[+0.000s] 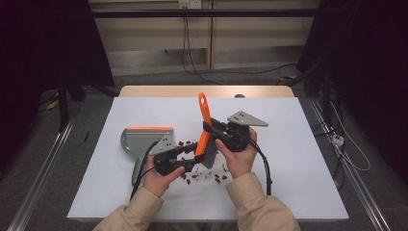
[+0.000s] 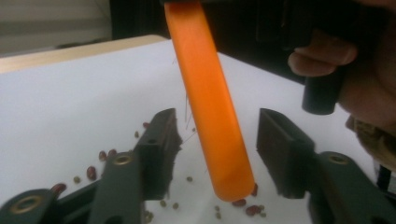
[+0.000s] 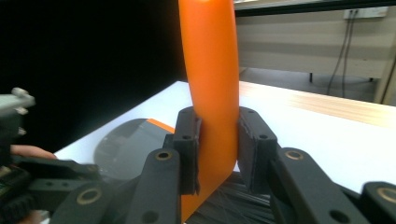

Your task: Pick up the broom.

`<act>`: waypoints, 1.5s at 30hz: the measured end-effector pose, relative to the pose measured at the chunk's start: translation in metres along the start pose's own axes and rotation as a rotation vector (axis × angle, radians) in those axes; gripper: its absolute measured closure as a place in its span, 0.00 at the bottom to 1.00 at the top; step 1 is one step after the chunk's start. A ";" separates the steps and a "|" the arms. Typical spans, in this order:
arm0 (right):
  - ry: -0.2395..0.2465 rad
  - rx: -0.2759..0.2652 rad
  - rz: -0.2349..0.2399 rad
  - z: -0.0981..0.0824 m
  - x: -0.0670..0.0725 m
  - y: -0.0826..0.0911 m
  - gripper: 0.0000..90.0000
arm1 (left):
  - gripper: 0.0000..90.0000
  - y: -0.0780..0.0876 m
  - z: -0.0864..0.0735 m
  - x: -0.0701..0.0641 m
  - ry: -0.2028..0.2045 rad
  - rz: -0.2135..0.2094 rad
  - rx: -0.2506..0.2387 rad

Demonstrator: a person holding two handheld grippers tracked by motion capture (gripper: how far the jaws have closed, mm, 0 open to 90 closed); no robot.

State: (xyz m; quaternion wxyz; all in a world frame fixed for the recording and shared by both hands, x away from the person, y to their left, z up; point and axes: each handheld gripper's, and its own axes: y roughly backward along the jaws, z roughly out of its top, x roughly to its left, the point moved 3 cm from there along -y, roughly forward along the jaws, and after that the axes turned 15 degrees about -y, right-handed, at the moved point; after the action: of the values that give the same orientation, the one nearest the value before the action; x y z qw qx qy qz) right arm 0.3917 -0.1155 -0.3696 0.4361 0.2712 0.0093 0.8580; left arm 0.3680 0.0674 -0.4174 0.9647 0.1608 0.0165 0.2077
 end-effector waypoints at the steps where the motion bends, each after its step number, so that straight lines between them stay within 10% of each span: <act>1: 0.000 0.000 0.000 0.000 0.000 0.000 0.80 | 0.57 0.000 -0.001 0.001 0.004 0.009 0.008; 5: 0.007 -0.003 0.008 0.000 0.007 -0.003 0.80 | 0.73 0.002 -0.002 0.001 0.005 0.013 0.012; 15: -0.024 -0.008 0.011 0.001 0.013 -0.006 0.76 | 0.79 0.010 -0.004 0.007 -0.008 0.139 0.043; 19: -0.052 -0.052 -0.037 -0.002 0.017 -0.007 0.47 | 0.79 0.014 -0.004 0.010 -0.001 0.201 0.046; 30: -0.168 0.016 -0.073 -0.025 0.027 -0.030 0.34 | 0.78 0.017 -0.002 0.012 0.003 0.265 -0.014; 45: -0.399 0.049 -0.078 -0.023 0.024 -0.030 0.60 | 0.69 0.011 0.008 -0.006 -0.131 0.282 -0.002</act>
State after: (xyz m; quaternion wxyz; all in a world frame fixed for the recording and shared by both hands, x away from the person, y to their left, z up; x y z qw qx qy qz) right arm 0.3918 -0.0734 -0.3858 0.4553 0.4460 -0.0461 0.7692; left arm 0.3585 0.0720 -0.4068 0.9251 0.1739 -0.0694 0.3304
